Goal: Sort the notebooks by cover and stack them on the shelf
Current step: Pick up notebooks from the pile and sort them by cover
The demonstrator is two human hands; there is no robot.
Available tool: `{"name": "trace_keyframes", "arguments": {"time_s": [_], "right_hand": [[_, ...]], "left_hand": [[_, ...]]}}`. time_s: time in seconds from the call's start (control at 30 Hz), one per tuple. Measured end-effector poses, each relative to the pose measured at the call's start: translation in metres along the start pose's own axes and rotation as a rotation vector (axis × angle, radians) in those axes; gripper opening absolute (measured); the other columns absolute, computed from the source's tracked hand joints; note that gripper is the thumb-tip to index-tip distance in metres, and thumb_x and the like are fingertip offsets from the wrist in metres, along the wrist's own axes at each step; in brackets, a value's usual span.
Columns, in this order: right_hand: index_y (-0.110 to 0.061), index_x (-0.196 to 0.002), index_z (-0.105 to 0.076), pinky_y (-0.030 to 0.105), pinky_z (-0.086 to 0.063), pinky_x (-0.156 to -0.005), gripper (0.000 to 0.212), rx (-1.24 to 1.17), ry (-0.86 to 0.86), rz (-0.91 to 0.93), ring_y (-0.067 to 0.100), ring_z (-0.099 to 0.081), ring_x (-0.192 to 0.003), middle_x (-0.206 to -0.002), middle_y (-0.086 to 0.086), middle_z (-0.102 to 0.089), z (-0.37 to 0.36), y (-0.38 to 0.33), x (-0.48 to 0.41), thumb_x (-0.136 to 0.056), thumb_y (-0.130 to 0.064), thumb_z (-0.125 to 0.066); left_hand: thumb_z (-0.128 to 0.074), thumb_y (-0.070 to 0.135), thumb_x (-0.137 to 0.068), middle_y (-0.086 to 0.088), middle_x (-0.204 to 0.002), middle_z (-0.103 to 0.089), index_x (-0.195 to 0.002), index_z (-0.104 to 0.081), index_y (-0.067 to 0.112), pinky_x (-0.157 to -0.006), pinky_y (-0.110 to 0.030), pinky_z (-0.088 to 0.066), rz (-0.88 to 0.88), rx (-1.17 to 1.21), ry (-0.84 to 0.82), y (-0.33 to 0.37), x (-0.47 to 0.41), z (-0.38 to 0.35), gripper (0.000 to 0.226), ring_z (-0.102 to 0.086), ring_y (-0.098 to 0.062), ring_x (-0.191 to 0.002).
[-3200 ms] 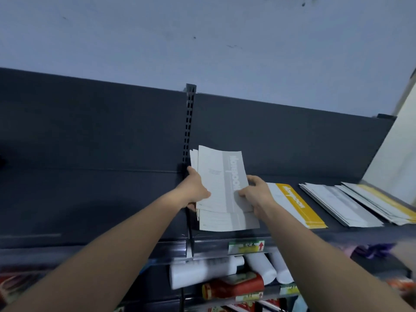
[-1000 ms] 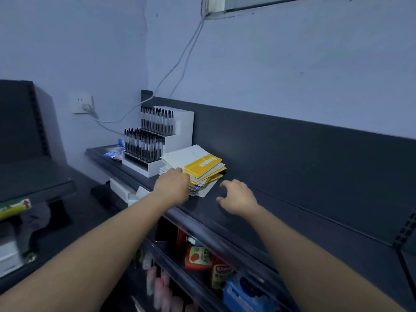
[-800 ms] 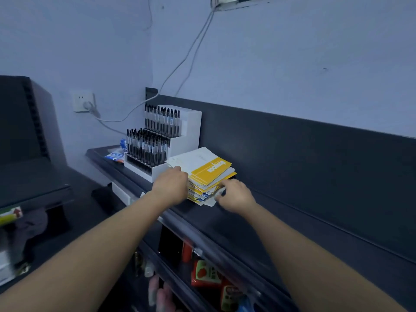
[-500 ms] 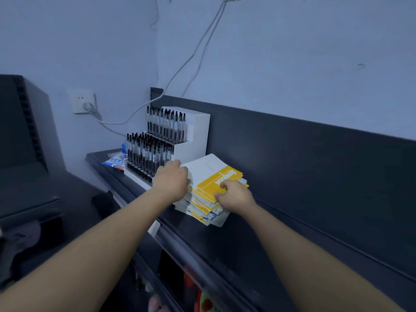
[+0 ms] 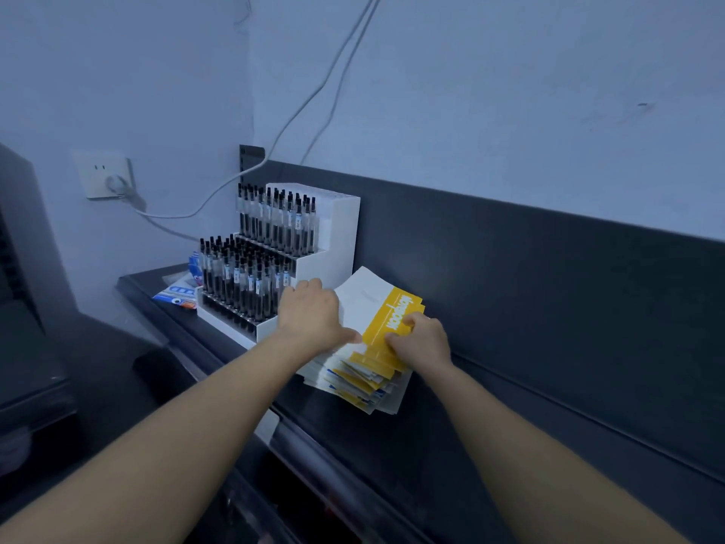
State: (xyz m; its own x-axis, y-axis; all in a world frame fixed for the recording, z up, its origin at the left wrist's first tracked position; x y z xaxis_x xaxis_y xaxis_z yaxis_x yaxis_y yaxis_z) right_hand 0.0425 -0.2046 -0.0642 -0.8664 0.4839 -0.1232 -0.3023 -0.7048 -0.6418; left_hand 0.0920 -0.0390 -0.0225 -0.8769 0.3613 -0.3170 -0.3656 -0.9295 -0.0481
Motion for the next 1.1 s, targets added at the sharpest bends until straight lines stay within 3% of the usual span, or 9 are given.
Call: {"name": "trace_keyframes", "arguments": {"time_s": [0.13, 0.23, 0.33, 0.47, 0.6, 0.77, 0.87, 0.97, 1.1], "right_hand": [[-0.01, -0.12, -0.049, 0.035, -0.048, -0.078, 0.044, -0.212, 0.022, -0.204, 0.027, -0.055, -0.101, -0.123, 0.011, -0.052, 0.001, 0.011, 0.005, -0.082, -0.024, -0.067], [-0.008, -0.107, -0.047, 0.035, -0.048, -0.072, 0.037, -0.409, 0.039, -0.329, 0.024, -0.051, -0.086, -0.106, 0.01, -0.056, 0.003, 0.02, 0.013, -0.08, -0.017, -0.07], [-0.008, -0.091, -0.049, 0.037, -0.049, -0.069, 0.03, -0.544, 0.037, -0.418, 0.027, -0.054, -0.087, -0.098, 0.01, -0.056, 0.004, 0.027, 0.021, -0.079, -0.018, -0.075], [-0.012, -0.075, -0.044, 0.028, -0.038, -0.048, 0.03, -0.693, 0.0, -0.501, 0.027, -0.055, -0.081, -0.093, 0.011, -0.057, 0.007, 0.032, 0.03, -0.083, -0.014, -0.073], [-0.011, -0.08, -0.044, 0.018, -0.031, -0.031, 0.022, -0.751, 0.021, -0.524, 0.021, -0.05, -0.061, -0.092, 0.013, -0.057, 0.013, 0.037, 0.036, -0.09, -0.012, -0.063], [-0.014, -0.077, -0.044, 0.025, -0.026, -0.043, 0.02, -0.814, 0.092, -0.474, 0.018, -0.043, -0.058, -0.079, 0.006, -0.051, 0.019, 0.039, 0.043, -0.095, -0.011, -0.052], [-0.015, -0.08, -0.047, 0.025, -0.027, -0.043, 0.018, -0.85, 0.142, -0.444, 0.016, -0.043, -0.058, -0.077, 0.004, -0.051, 0.028, 0.04, 0.053, -0.097, -0.013, -0.05], [-0.017, -0.081, -0.049, 0.023, -0.027, -0.042, 0.017, -0.88, 0.183, -0.416, 0.015, -0.043, -0.056, -0.076, 0.003, -0.054, 0.037, 0.045, 0.061, -0.098, -0.015, -0.05], [-0.016, -0.088, -0.052, 0.019, -0.026, -0.039, 0.011, -0.916, 0.224, -0.397, 0.014, -0.044, -0.053, -0.073, 0.001, -0.057, 0.046, 0.049, 0.076, -0.098, -0.015, -0.05]], "left_hand": [[-0.055, 0.076, -0.074, -0.006, -0.108, -0.054, -0.109, -0.063, 0.012, -0.076, -0.033, -0.037, -0.08, 0.035, -0.014, 0.009, 0.005, 0.002, 0.073, -0.054, -0.025, -0.103], [-0.049, 0.071, -0.082, -0.006, -0.108, -0.058, -0.105, -0.064, 0.013, -0.073, -0.031, -0.036, -0.091, 0.059, -0.028, 0.012, 0.008, 0.004, 0.064, -0.058, -0.025, -0.098], [-0.043, 0.049, -0.096, -0.009, -0.105, -0.063, -0.096, -0.064, 0.009, -0.073, -0.033, -0.04, -0.101, 0.136, -0.052, 0.014, 0.011, 0.001, 0.045, -0.06, -0.028, -0.095], [-0.045, 0.018, -0.095, -0.006, -0.099, -0.06, -0.093, -0.066, 0.009, -0.067, -0.031, -0.04, -0.108, 0.231, -0.054, 0.015, 0.014, -0.007, 0.023, -0.057, -0.026, -0.086], [-0.044, 0.02, -0.096, -0.009, -0.115, -0.053, -0.111, -0.066, 0.01, -0.085, -0.037, -0.047, -0.096, 0.334, -0.063, 0.016, 0.016, -0.011, 0.028, -0.055, -0.029, -0.103], [-0.04, 0.027, -0.099, -0.017, -0.121, -0.052, -0.116, -0.056, 0.002, -0.089, -0.034, -0.04, -0.048, 0.493, -0.092, 0.02, 0.02, -0.007, 0.034, -0.052, -0.03, -0.109], [-0.043, 0.033, -0.099, -0.015, -0.131, -0.051, -0.129, -0.046, 0.001, -0.089, -0.032, -0.039, 0.041, 0.702, -0.154, 0.022, 0.024, -0.002, 0.044, -0.049, -0.029, -0.118], [-0.052, 0.025, -0.098, -0.014, -0.131, -0.05, -0.137, -0.04, -0.001, -0.084, -0.029, -0.038, 0.197, 1.075, -0.235, 0.023, 0.03, 0.001, 0.049, -0.049, -0.03, -0.119], [-0.056, 0.004, -0.094, -0.018, -0.105, -0.057, -0.104, -0.055, -0.004, -0.072, -0.041, -0.054, 0.276, 1.512, -0.386, 0.028, 0.035, 0.001, 0.013, -0.058, -0.029, -0.086]]}}
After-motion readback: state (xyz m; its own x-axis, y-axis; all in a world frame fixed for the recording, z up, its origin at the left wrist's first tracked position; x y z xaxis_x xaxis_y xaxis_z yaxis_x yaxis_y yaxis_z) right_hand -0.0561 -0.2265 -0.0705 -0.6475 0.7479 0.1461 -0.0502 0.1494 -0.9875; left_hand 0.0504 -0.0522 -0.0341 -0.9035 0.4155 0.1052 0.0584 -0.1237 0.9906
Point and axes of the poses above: each hand's wrist, its own x-axis away from the middle knuckle, its own z-axis out of the back of the hand, y = z × x, the point moved 4 cm from there along -x, towards the middle knuckle
